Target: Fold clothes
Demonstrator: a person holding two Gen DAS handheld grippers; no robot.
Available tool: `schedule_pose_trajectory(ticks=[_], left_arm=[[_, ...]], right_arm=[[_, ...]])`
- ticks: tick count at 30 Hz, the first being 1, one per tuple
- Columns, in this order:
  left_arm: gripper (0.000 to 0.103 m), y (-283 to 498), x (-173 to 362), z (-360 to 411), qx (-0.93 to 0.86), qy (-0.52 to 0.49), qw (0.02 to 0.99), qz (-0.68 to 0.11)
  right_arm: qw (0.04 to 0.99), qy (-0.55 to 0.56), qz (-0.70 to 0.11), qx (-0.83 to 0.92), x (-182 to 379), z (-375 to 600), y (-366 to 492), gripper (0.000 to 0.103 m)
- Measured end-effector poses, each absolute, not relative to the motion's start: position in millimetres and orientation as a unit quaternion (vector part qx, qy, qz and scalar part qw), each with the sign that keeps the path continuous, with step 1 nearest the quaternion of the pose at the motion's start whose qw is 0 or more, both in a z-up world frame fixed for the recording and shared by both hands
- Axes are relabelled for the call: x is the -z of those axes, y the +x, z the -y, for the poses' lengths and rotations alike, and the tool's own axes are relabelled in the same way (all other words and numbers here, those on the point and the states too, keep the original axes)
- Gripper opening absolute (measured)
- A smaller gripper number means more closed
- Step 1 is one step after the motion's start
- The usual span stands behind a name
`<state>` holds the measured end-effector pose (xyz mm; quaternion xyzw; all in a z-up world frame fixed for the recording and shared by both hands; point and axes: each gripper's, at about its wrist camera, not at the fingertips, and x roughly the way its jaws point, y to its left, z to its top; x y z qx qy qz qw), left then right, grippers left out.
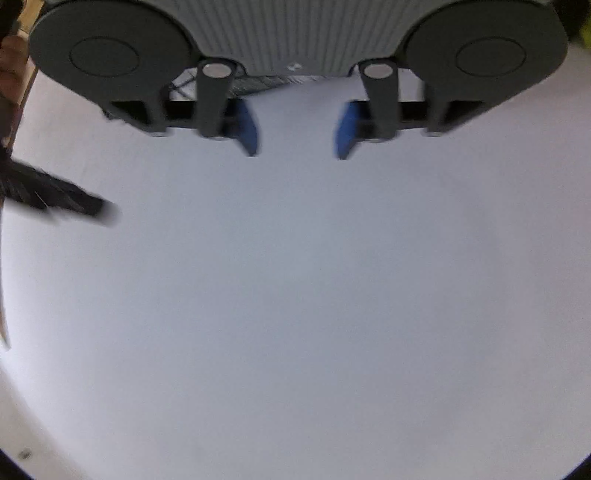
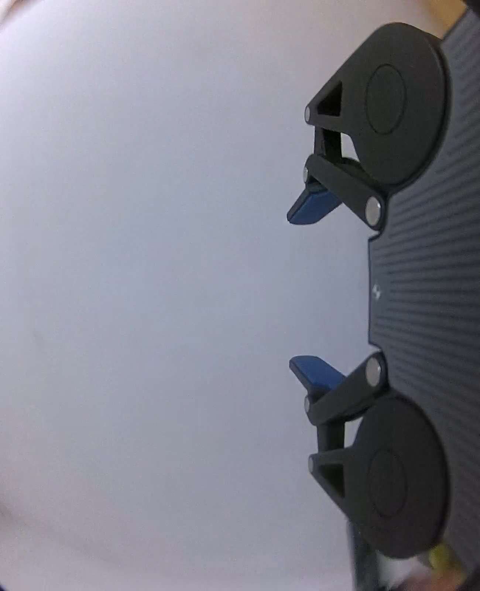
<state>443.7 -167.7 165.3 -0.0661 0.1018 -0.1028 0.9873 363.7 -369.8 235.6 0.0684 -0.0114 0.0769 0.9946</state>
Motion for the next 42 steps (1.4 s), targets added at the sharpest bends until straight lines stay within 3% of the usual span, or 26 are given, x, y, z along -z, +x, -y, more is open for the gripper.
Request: schedule_pose_trajectory(ticks=[1, 3, 5, 7, 13, 16, 21, 24, 42], left_arm=[[0.012, 461, -152, 180, 0.091, -0.071, 0.984, -0.133], [0.004, 484, -115, 195, 0.071, -0.065, 0.981, -0.171], [0.003, 497, -69, 202, 0.057, -0.046, 0.98, -0.185], [0.003, 500, -51, 219, 0.038, -0.005, 0.983, -0.182], [0.004, 536, -43, 197, 0.073, -0.12, 0.961, -0.238], [0.004, 533, -41, 228, 0.037, -0.053, 0.972, -0.224], [0.003, 552, -50, 245, 0.041, -0.028, 0.97, -0.238], [0.002, 556, -59, 274, 0.015, 0.055, 0.968, -0.245], [0.001, 561, -45, 313, 0.026, 0.0, 0.974, -0.226]], right_arm=[[0.994, 0.056, -0.035, -0.09, -233, 359, 390, 0.078], [0.987, 0.034, -0.14, -0.073, -183, 350, 437, 0.069], [0.98, 0.007, -0.192, -0.044, -118, 350, 461, 0.067], [0.982, -0.013, -0.188, -0.025, -94, 346, 466, 0.067], [0.973, 0.016, -0.228, -0.038, -96, 363, 498, 0.067], [0.972, 0.006, -0.231, -0.034, -96, 361, 499, 0.067], [0.968, -0.014, -0.251, -0.013, -112, 344, 492, 0.068], [0.964, -0.05, -0.262, 0.015, -119, 333, 496, 0.07], [0.967, -0.009, -0.253, -0.024, -119, 372, 518, 0.079]])
